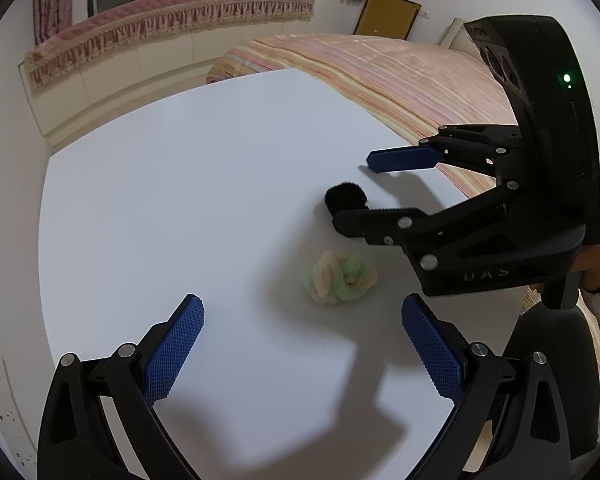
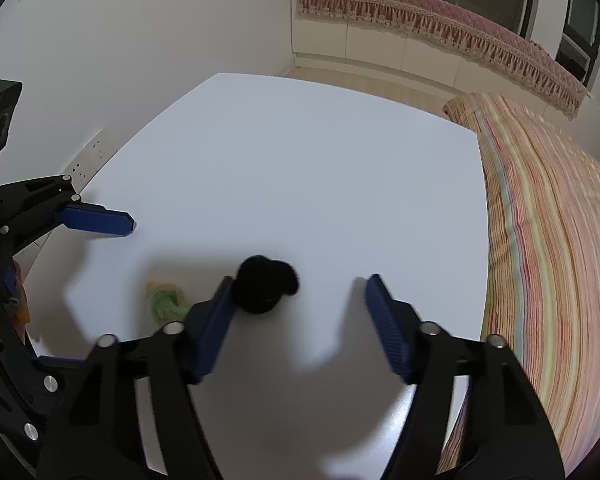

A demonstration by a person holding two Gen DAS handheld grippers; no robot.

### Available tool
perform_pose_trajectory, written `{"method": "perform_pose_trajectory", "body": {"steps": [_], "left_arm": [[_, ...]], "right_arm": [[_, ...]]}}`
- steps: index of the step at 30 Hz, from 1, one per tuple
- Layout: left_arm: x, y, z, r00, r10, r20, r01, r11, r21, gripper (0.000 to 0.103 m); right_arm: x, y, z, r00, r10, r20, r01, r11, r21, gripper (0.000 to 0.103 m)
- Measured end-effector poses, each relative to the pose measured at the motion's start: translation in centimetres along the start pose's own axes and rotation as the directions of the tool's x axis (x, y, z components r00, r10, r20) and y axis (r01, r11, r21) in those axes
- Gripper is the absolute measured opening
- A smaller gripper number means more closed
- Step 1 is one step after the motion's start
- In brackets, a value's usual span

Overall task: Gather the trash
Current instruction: 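Move both open tools back over the table to the green item and black ball, then grasp the green fuzzy item with the left tool while the right tool grips the black ball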

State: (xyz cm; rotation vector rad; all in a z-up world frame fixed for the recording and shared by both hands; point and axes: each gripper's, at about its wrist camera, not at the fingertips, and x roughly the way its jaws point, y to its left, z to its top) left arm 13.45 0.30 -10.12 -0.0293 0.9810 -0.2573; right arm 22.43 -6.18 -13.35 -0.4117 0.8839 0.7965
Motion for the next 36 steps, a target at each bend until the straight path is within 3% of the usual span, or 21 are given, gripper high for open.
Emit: {"method": "perform_pose_trajectory", "body": {"steps": [5,13,20,21,23,25,29,36], "left_arm": [[0.6,-0.3,0.5,1.000,-0.010,0.011,0.010,1.000,0.014,0.095],[1.0,-0.7,1.2,1.000,-0.013,0.027,0.012,0.999,0.033,0.095],[1.1,-0.8,1.2,0.999,-0.024,0.040,0.023,0.999,0.034,0.094],[1.1,-0.9,1.2,0.999,-0.023,0.042,0.022,0.999,0.037,0.092],[1.0,-1.0,1.4,0.999,-0.015,0.048,0.012,0.999,0.047,0.077],[0.9,-0.9,1.5,0.999,-0.015,0.047,0.013,0.999,0.042,0.068],[0.9,-0.8,1.7,0.999,-0.009,0.036,0.007,0.999,0.038,0.032],[0.7,-0.5,1.7,1.000,-0.014,0.018,0.013,1.000,0.023,0.027]], "right_arm": [[-0.1,-0.2,0.1,1.000,0.005,0.009,-0.005,1.000,-0.010,0.052],[-0.2,-0.6,0.2,1.000,0.007,0.014,-0.007,1.000,-0.020,0.025],[-0.1,-1.0,0.4,1.000,0.013,0.016,-0.013,1.000,-0.009,0.019],[-0.1,-1.0,0.3,1.000,0.012,0.016,-0.012,1.000,-0.009,0.018],[-0.2,-1.0,0.3,1.000,0.016,0.017,-0.016,1.000,-0.005,0.018],[-0.1,-1.1,0.4,1.000,0.017,0.017,-0.017,1.000,-0.003,0.018],[-0.1,-1.2,0.4,1.000,0.018,0.016,-0.018,1.000,0.000,0.018],[-0.3,-1.3,0.1,1.000,0.023,0.011,-0.023,1.000,0.009,0.017]]}}
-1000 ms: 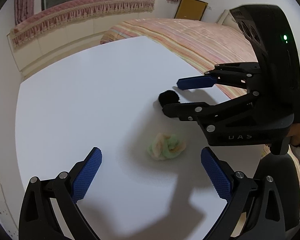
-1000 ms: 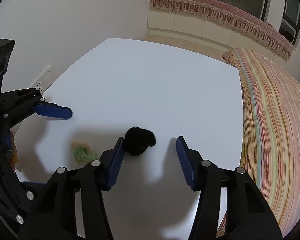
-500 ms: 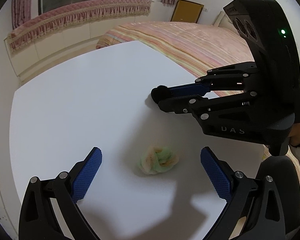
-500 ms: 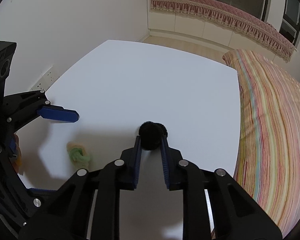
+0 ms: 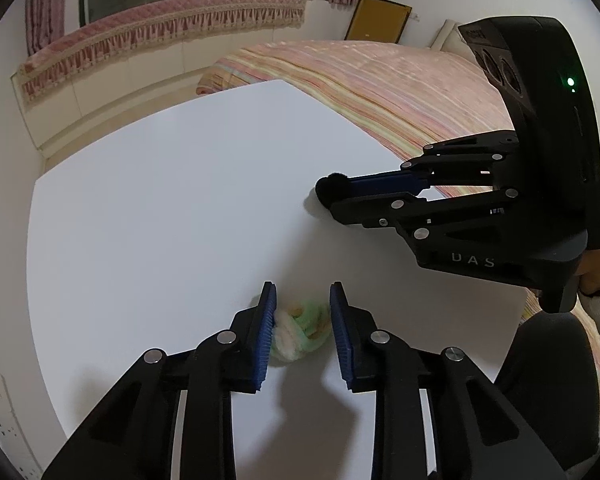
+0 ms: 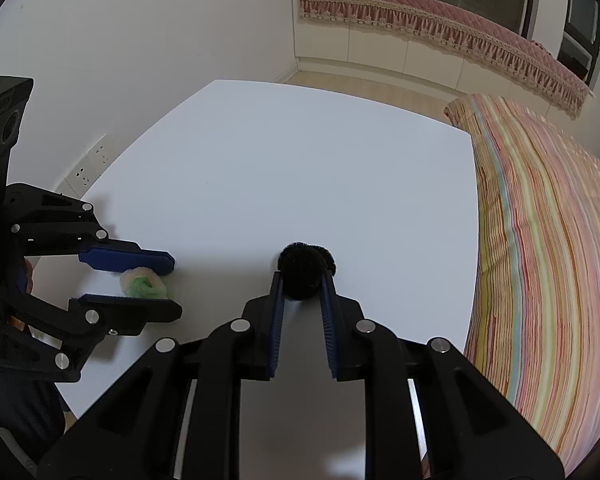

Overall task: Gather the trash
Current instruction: 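Grasp the green fuzzy item with the left tool while the right tool grips the black ball, then carry the green item and black ball over the pink bin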

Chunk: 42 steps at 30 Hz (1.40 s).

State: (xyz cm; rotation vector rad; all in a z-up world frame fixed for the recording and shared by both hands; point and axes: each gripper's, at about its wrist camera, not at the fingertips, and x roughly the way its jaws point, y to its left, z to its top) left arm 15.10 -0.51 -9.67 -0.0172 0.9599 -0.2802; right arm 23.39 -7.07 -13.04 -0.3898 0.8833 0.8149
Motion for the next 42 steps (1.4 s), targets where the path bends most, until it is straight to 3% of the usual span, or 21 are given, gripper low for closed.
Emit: {"method": "perform_pose_trajectory", "body": {"steps": [9,21,31,42], "left_arm": [[-2.1,-0.4,-0.6,1.000,0.010,0.012,-0.010,1.000,-0.018,0.026],[-8.2,-3.4,-2.8,0.998,0.014,0.063,-0.013,1.000,-0.018,0.026],[-12.0,-6.6,-6.4,0.996,0.007,0.089,-0.005,1.000,-0.019,0.026],[-13.3,-9.1,-10.5,0.997,-0.020,0.070,0.021,1.000,-0.012,0.026]], "right_arm": [[-2.0,1.1,-0.7,1.000,0.017,0.011,-0.017,1.000,0.017,0.017],[-10.8,5.6,-3.7,0.995,0.052,0.089,-0.055,0.998,0.022,0.017],[-17.0,10.4,-8.3,0.989,0.085,0.117,-0.086,0.996,0.005,0.017],[-18.7,13.0,-13.9,0.992,0.112,0.065,-0.113,0.993,0.017,0.017]]}}
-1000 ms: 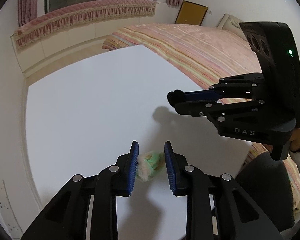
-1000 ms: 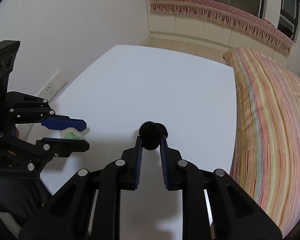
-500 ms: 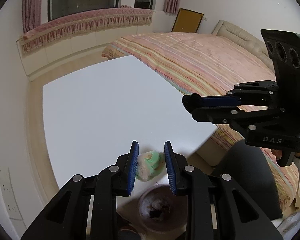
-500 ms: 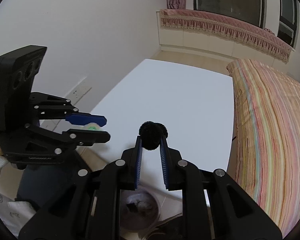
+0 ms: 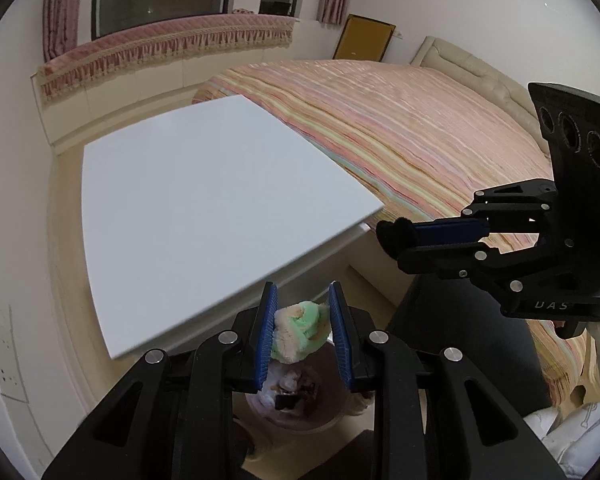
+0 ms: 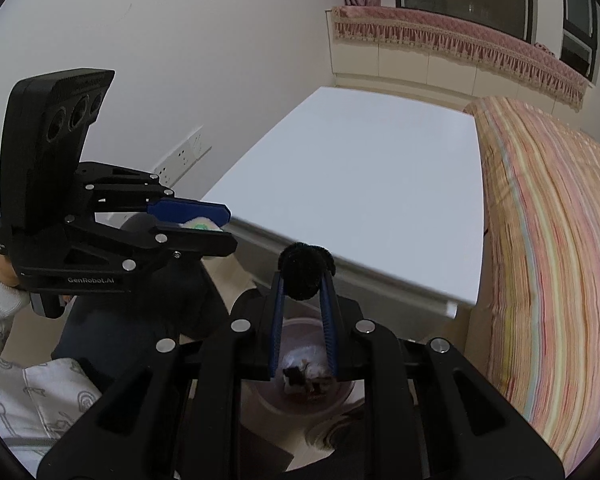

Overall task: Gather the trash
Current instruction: 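Carry the green item and black ball over the pink bin, then open both tools to drop the green item and black ball into the bin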

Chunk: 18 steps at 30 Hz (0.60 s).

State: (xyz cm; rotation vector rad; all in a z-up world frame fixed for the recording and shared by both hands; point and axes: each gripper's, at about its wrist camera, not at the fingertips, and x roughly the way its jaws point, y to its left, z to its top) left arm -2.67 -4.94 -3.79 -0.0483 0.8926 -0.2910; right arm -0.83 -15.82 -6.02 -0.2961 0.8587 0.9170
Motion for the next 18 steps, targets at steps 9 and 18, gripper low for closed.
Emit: {"method": "perform_pose_trajectory", "body": {"steps": [9,18], "left_arm": [[-0.1,-0.6,-1.3,1.000,-0.008,-0.006,0.008,1.000,-0.003,0.026],[-0.1,-0.9,-1.7,1.000,-0.013,-0.007,0.013,1.000,0.000,0.027]], "right_arm": [[0.0,0.7,-1.6,1.000,0.022,-0.017,-0.022,1.000,0.007,0.017],[0.1,0.8,-1.9,0.999,0.045,-0.023,-0.045,0.999,0.000,0.020]]}}
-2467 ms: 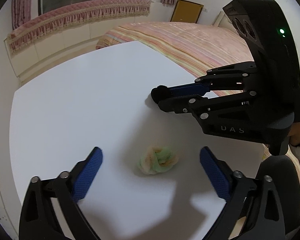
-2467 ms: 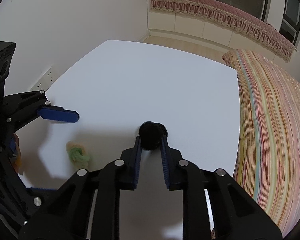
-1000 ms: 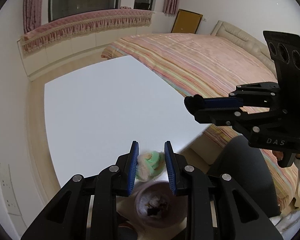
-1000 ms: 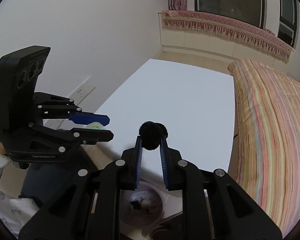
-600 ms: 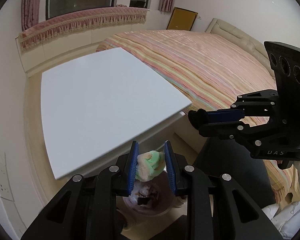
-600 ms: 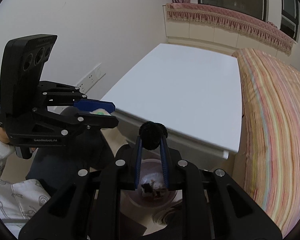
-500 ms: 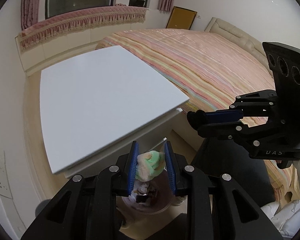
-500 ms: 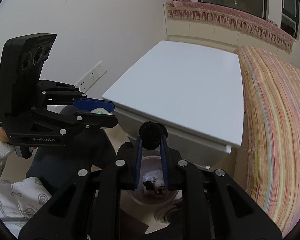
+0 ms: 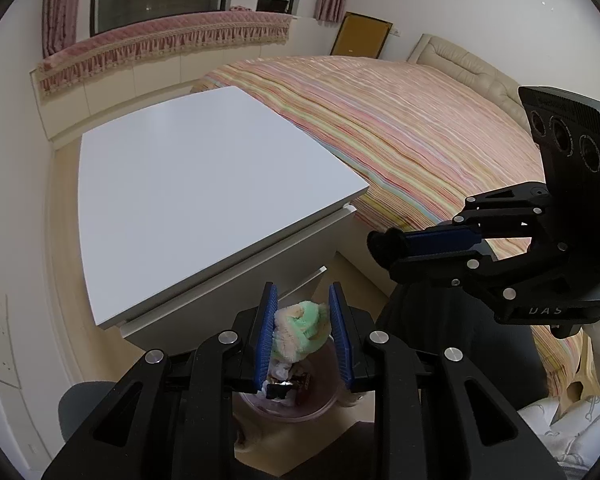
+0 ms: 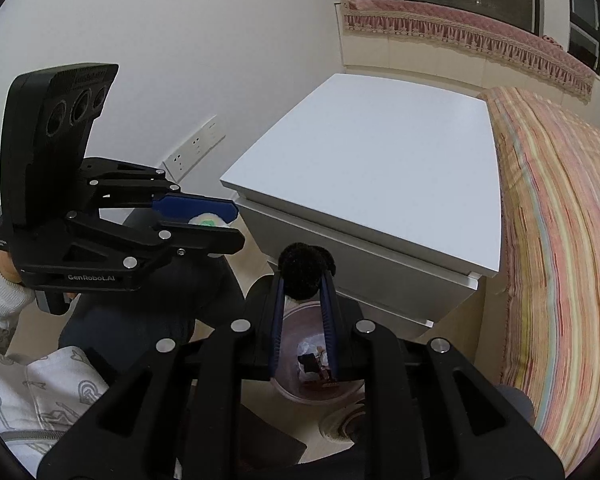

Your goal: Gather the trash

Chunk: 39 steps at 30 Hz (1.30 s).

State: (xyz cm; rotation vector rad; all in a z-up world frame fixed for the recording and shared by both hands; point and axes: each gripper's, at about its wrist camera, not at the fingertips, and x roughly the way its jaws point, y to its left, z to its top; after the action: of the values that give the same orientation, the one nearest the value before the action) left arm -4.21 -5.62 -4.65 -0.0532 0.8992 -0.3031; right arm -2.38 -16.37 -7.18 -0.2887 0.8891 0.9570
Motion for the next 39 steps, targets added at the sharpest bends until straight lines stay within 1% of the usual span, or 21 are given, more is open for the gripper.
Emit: {"method": "perform_pose_trajectory", "body": {"steps": [2,3,4,5,6,7,8,9,10,12,13,14,17,21,30,36,39], "left_arm": [[0.1,-0.2,0.0,1.000,-0.002,-0.006,0.002,1.000,0.003,0.031],[0.2,-0.2,0.0,1.000,0.003,-0.010,-0.003,1.000,0.005,0.032],[0.3,-0.2,-0.1,1.000,0.006,-0.014,-0.006,1.000,0.006,0.037],[0.4,-0.1,-0.1,1.000,0.013,-0.017,-0.013,1.000,0.003,0.050],[0.4,0.1,-0.1,1.000,0.018,-0.015,-0.018,1.000,-0.004,0.056],[0.5,0.4,-0.1,1.000,0.019,-0.014,-0.020,1.000,-0.018,0.064],[0.5,0.6,-0.1,1.000,0.020,-0.013,-0.020,0.999,-0.026,0.077],[0.4,0.8,-0.1,1.000,0.023,-0.008,-0.023,0.999,-0.033,0.085],[0.3,0.9,-0.2,1.000,0.026,0.004,-0.026,0.999,-0.038,0.090],[0.3,1.1,-0.1,1.000,0.028,0.005,-0.027,0.998,-0.050,0.091],[0.3,1.3,-0.1,0.999,0.035,0.005,-0.035,0.998,-0.060,0.095],[0.3,1.4,-0.1,0.999,0.035,0.007,-0.035,0.997,-0.065,0.095],[0.3,1.4,-0.2,0.999,0.039,0.009,-0.038,0.996,-0.076,0.095],[0.0,1.6,-0.4,0.999,0.044,0.016,-0.042,0.995,-0.085,0.095],[-0.3,1.9,-0.3,0.999,0.048,0.021,-0.046,0.994,-0.095,0.095],[-0.8,2.7,0.7,0.997,0.074,0.033,-0.070,0.991,-0.111,0.095],[-1.3,3.5,1.8,0.994,0.087,0.059,-0.079,0.989,-0.122,0.096]], "right_arm": [[0.2,-0.1,0.0,1.000,0.002,-0.008,-0.002,1.000,-0.001,0.021],[0.4,-0.1,-0.1,1.000,-0.003,-0.013,0.003,1.000,0.000,0.031],[0.5,-0.2,-0.1,1.000,-0.010,-0.016,0.010,1.000,0.002,0.039],[0.6,-0.4,-0.1,1.000,-0.016,-0.016,0.016,1.000,0.008,0.059],[0.6,-0.5,-0.2,1.000,-0.018,-0.014,0.018,1.000,0.015,0.070],[0.6,-0.7,-0.3,1.000,-0.018,-0.012,0.019,1.000,0.022,0.073],[0.7,-0.9,-0.3,1.000,-0.022,-0.014,0.022,0.999,0.029,0.080],[0.8,-1.1,-0.3,1.000,-0.026,-0.013,0.027,0.999,0.038,0.085],[0.8,-1.2,-0.4,1.000,-0.027,-0.012,0.027,0.999,0.044,0.085],[0.9,-1.5,-0.4,0.999,-0.031,-0.013,0.031,0.998,0.055,0.087],[1.0,-1.5,-0.5,0.999,-0.033,-0.011,0.033,0.998,0.059,0.088],[1.0,-1.6,-0.5,0.999,-0.034,-0.008,0.035,0.997,0.063,0.089],[1.1,-1.9,-0.4,0.999,-0.045,-0.002,0.045,0.996,0.079,0.093],[1.2,-2.1,-0.4,0.999,-0.041,-0.003,0.041,0.994,0.098,0.097],[0.9,-2.4,0.3,0.999,-0.045,-0.002,0.045,0.990,0.131,0.097],[0.3,-2.8,1.9,0.998,-0.066,0.025,0.062,0.989,0.136,0.097],[-0.2,-3.3,3.5,0.995,-0.092,0.043,0.085,0.986,0.142,0.098]]}}
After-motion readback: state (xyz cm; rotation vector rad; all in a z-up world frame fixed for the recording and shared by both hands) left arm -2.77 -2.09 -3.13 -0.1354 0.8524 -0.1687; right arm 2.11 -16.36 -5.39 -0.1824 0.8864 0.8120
